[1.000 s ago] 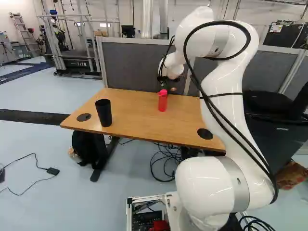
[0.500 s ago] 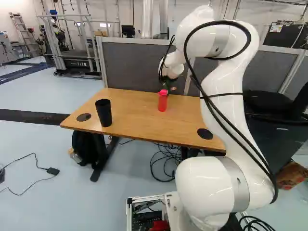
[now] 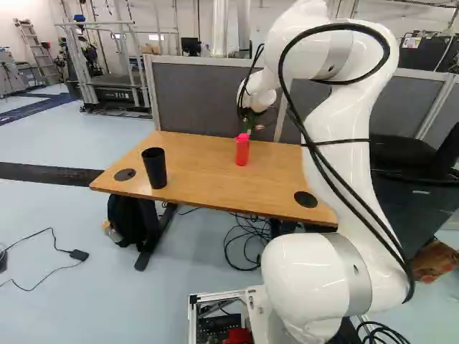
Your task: Pick up the green bottle from the table
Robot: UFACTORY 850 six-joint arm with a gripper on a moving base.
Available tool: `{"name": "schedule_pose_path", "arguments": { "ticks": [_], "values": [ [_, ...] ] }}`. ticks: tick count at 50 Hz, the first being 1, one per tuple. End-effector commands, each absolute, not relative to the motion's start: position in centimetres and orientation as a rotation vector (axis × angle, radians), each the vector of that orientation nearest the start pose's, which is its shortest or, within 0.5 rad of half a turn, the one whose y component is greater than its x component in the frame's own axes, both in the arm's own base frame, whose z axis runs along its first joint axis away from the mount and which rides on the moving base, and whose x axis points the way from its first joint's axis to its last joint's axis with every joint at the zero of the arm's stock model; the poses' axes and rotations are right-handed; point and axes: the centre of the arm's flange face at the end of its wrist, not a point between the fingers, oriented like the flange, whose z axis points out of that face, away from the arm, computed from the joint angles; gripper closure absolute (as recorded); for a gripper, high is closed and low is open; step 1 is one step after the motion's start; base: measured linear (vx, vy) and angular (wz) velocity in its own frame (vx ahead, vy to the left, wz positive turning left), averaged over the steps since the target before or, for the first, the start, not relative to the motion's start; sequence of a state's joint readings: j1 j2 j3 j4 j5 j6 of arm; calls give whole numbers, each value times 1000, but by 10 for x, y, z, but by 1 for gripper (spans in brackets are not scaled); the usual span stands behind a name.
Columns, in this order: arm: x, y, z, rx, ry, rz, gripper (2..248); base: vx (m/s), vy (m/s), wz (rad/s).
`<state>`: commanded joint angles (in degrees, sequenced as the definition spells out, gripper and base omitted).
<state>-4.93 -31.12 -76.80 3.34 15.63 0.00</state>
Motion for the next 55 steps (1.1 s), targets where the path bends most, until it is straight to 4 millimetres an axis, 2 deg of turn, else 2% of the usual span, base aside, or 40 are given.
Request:
{"name": "schedule_pose_path", "arguments": {
  "ticks": [55],
  "values": [
    [588,-58,538,-2677,218,-1696,127,0,0,0]
  ]
}}
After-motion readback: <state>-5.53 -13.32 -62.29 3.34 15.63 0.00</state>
